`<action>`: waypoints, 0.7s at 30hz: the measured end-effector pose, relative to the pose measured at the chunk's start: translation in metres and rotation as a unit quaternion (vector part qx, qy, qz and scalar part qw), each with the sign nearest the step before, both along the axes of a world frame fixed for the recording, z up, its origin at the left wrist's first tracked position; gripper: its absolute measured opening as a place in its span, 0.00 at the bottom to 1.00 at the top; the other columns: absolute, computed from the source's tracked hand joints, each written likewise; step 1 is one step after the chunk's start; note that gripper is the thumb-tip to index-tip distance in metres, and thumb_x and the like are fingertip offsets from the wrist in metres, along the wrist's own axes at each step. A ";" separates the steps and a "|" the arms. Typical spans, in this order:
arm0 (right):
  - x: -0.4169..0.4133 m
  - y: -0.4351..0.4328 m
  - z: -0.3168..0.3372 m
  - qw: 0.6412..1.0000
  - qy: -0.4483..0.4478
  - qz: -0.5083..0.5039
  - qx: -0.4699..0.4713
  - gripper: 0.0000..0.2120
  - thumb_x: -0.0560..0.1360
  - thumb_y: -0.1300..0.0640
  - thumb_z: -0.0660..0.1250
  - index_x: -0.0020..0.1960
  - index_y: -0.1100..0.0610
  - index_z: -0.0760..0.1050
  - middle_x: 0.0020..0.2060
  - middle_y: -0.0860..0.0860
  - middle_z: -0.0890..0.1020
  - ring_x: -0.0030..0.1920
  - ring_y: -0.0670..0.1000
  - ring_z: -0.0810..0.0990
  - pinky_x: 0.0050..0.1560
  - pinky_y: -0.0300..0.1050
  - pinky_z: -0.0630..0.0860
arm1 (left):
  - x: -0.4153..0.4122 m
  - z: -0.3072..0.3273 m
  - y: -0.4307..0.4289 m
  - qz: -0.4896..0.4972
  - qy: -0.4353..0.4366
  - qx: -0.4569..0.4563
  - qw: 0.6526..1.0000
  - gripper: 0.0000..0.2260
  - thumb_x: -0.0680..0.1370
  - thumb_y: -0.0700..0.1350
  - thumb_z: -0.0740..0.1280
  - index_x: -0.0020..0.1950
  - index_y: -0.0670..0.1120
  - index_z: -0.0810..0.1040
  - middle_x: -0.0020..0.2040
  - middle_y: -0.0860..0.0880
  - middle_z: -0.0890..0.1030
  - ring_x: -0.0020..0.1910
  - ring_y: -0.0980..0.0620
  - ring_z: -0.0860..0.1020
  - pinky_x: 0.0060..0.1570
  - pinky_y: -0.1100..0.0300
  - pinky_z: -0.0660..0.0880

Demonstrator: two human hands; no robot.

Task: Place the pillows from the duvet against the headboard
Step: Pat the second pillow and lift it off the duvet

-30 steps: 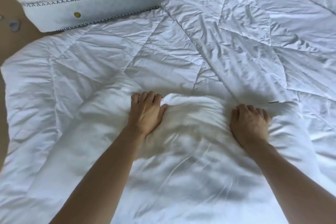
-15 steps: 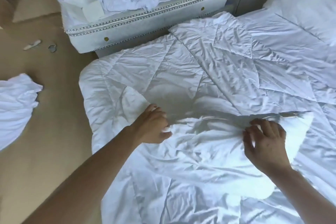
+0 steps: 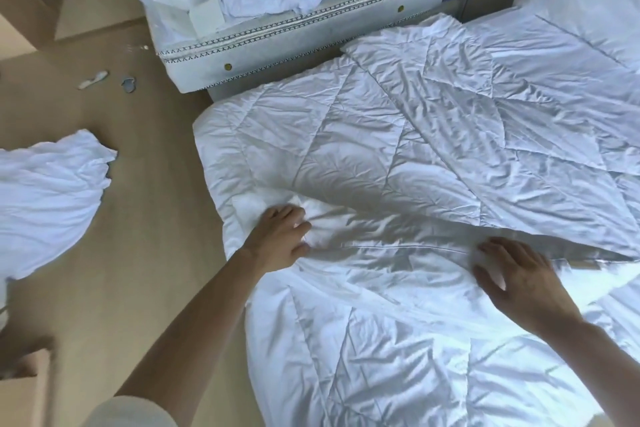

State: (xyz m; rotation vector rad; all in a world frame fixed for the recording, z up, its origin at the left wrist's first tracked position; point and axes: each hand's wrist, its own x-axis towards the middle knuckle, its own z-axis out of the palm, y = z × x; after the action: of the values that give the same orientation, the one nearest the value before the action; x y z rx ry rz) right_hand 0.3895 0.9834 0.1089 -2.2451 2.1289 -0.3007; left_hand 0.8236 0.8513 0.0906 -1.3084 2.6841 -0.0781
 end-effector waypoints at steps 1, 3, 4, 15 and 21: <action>-0.004 0.001 0.001 1.000 0.004 -0.007 0.000 0.24 0.74 0.43 0.61 0.59 0.59 0.80 0.58 0.57 0.82 0.57 0.62 0.80 0.56 0.58 0.74 | 0.006 0.001 -0.001 -0.006 -0.003 -0.015 1.000 0.15 0.73 0.56 0.66 0.52 0.47 0.81 0.54 0.48 0.79 0.55 0.45 0.78 0.50 0.50 0.73; -0.011 0.005 0.004 1.000 0.016 -0.023 -0.009 0.25 0.74 0.43 0.60 0.56 0.60 0.83 0.55 0.59 0.84 0.55 0.64 0.81 0.53 0.59 0.77 | 0.016 0.002 -0.005 0.002 -0.021 -0.038 0.999 0.11 0.67 0.47 0.77 0.45 0.47 0.82 0.47 0.49 0.80 0.47 0.46 0.80 0.43 0.52 0.72; -0.014 0.006 0.005 0.999 0.020 -0.029 -0.022 0.24 0.74 0.44 0.60 0.54 0.60 0.84 0.52 0.59 0.85 0.52 0.65 0.82 0.50 0.59 0.78 | 0.019 0.004 -0.006 0.013 -0.030 -0.053 0.998 0.11 0.63 0.43 0.80 0.41 0.47 0.81 0.41 0.49 0.79 0.41 0.46 0.79 0.39 0.53 0.70; -0.020 0.004 0.031 0.980 -0.015 -0.157 -0.125 0.18 0.75 0.52 0.60 0.47 0.62 0.85 0.42 0.61 0.85 0.44 0.66 0.82 0.41 0.58 0.80 | -0.001 0.057 -0.029 0.012 0.166 -0.212 0.963 0.10 0.82 0.41 0.61 0.44 0.43 0.79 0.37 0.46 0.75 0.31 0.44 0.73 0.36 0.50 0.71; -0.033 0.019 0.058 0.967 -0.034 -0.188 -0.169 0.18 0.75 0.53 0.58 0.46 0.65 0.82 0.41 0.62 0.84 0.43 0.66 0.81 0.44 0.55 0.75 | -0.013 0.085 -0.030 0.009 0.225 -0.258 0.940 0.05 0.81 0.38 0.64 0.47 0.41 0.78 0.39 0.45 0.76 0.32 0.43 0.74 0.38 0.49 0.74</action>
State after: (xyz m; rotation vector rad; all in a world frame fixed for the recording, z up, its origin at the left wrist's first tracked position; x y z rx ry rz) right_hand 0.3570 1.0020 0.1670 -1.9123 2.6235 -0.7963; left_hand 0.8103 0.8214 0.1757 -1.6612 3.1737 -0.5850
